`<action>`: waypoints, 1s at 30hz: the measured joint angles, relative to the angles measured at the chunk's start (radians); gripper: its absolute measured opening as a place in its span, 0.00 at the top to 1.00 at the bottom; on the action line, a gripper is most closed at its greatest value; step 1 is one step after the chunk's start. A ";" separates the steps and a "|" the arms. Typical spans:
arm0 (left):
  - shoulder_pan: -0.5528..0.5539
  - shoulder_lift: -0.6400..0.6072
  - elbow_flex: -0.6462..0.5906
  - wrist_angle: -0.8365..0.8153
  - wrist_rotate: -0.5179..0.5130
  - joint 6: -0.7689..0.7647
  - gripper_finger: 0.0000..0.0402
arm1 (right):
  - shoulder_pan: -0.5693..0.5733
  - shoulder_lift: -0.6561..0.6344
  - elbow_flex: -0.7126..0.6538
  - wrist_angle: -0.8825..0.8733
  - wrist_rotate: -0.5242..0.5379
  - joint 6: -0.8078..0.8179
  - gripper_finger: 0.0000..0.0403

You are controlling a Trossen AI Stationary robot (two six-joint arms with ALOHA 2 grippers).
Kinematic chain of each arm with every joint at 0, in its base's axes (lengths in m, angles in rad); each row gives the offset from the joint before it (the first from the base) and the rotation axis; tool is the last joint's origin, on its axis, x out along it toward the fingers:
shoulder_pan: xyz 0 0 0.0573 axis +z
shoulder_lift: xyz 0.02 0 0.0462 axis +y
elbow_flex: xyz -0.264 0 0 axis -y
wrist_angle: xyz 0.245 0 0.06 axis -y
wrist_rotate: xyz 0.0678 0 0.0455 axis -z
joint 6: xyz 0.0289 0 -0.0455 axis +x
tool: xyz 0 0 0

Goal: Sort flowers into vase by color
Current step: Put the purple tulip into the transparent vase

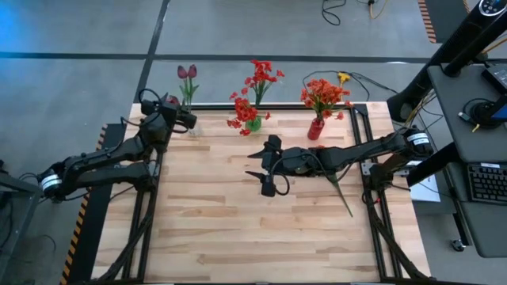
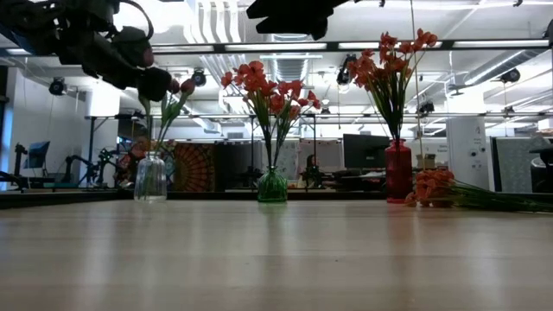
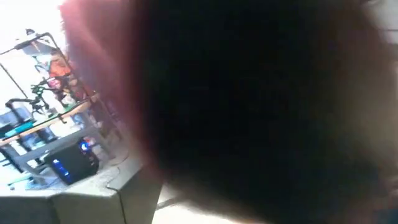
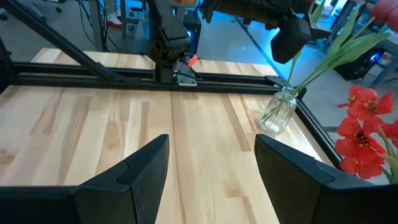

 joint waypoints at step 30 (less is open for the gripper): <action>-0.052 -0.034 0.255 -0.730 0.044 -0.397 0.33 | -0.001 -0.001 0.037 -0.061 0.001 -0.016 0.43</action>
